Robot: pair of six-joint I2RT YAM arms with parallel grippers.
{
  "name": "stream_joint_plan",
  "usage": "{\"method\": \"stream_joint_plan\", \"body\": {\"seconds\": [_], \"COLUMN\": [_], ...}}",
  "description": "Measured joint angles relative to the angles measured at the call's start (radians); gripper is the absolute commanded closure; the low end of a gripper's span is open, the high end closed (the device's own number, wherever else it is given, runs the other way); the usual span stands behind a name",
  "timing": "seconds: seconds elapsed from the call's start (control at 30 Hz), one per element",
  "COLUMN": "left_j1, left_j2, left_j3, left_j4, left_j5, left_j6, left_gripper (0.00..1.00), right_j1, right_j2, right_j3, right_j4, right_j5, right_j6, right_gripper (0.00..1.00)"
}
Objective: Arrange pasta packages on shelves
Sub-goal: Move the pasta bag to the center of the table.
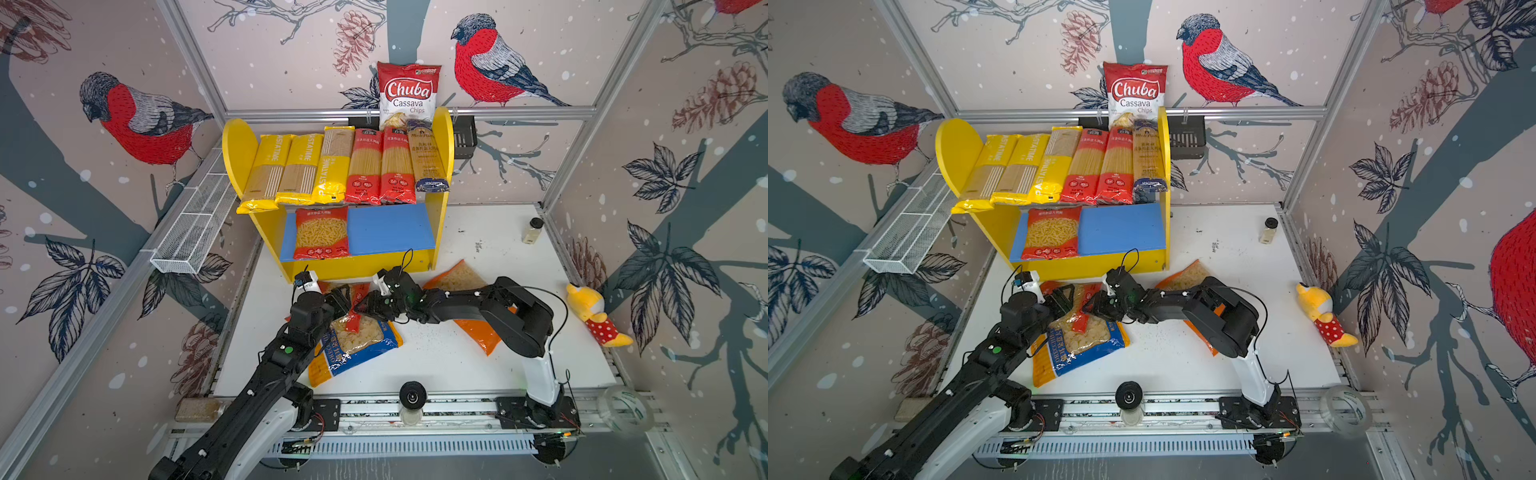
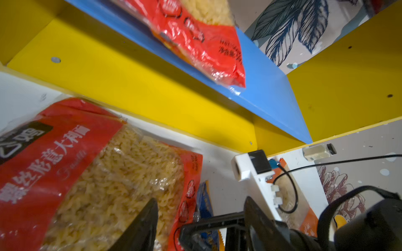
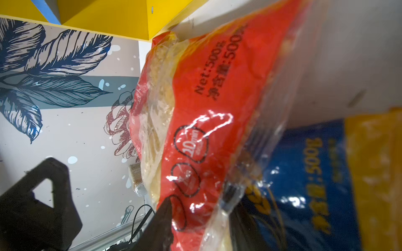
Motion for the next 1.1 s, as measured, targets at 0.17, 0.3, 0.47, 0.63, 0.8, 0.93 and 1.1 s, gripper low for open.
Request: {"method": "stream_joint_plan", "body": {"seconds": [0.17, 0.3, 0.47, 0.63, 0.8, 0.93, 1.1], "left_j1": [-0.004, -0.007, -0.016, -0.023, -0.048, -0.11, -0.215], "left_j2": [0.007, 0.008, 0.007, 0.019, 0.057, 0.093, 0.146], "left_j3": [0.006, 0.006, 0.023, 0.043, 0.066, 0.097, 0.113], "left_j4": [0.004, 0.005, 0.006, 0.008, 0.036, 0.052, 0.051], "left_j5": [-0.008, -0.008, -0.012, -0.015, 0.026, 0.068, 0.116], "left_j6": [0.0, 0.0, 0.0, 0.0, 0.018, 0.052, 0.082], "left_gripper": [0.38, 0.38, 0.38, 0.38, 0.38, 0.38, 0.37], "right_j1": [0.0, -0.002, -0.014, -0.047, -0.132, -0.212, -0.189], "right_j2": [-0.016, -0.059, -0.152, -0.278, -0.455, -0.6, -0.672], "right_j3": [-0.01, -0.035, -0.113, -0.238, -0.407, -0.522, -0.564], "right_j4": [-0.003, -0.003, -0.014, -0.029, -0.078, -0.179, -0.293], "right_j5": [-0.002, -0.003, -0.002, -0.003, 0.0, 0.02, 0.09], "right_j6": [-0.008, -0.03, -0.057, -0.08, -0.101, -0.131, -0.186], "right_gripper": [0.88, 0.97, 1.0, 1.0, 1.0, 1.0, 1.0]}}
